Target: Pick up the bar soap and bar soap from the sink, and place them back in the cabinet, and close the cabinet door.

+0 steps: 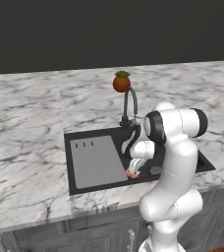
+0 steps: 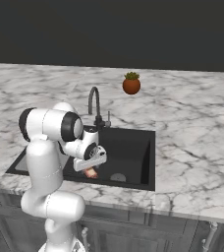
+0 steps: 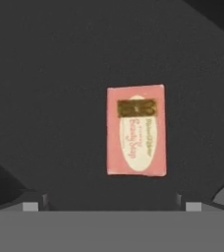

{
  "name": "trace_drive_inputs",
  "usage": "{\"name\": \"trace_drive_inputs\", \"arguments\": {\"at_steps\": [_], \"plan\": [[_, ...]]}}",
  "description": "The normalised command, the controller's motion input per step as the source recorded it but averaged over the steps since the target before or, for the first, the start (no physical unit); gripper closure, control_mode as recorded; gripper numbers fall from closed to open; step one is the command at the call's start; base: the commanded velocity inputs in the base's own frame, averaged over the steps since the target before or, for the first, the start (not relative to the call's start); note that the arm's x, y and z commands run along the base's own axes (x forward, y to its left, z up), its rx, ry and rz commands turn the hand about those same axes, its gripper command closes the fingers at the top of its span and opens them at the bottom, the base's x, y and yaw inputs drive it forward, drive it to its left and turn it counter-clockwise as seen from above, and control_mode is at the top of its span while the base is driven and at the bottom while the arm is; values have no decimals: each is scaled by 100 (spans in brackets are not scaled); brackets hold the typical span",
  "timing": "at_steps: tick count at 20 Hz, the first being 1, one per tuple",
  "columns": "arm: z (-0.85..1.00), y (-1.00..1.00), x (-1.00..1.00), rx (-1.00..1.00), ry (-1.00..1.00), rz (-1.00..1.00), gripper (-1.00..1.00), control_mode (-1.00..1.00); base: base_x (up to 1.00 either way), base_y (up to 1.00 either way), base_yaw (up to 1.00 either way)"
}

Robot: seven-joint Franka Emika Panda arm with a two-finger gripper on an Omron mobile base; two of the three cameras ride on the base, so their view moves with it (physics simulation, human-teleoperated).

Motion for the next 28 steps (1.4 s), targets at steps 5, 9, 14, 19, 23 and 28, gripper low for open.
{"name": "trace_drive_inputs", "arguments": {"at_steps": [5,9,14,19,23,28], "plan": [[-18,4,20,0,0,0,-100,-100,0,0,0],[-17,1,26,0,0,0,-100,-100,0,0,0],[-16,0,20,0,1,0,-100,-100,0,0,0],[-25,0,17,0,0,0,-100,-100,0,0,0],[-19,2,11,0,2,0,-100,-100,0,0,0],[-16,6,7,0,2,0,-100,-100,0,0,0]]}}
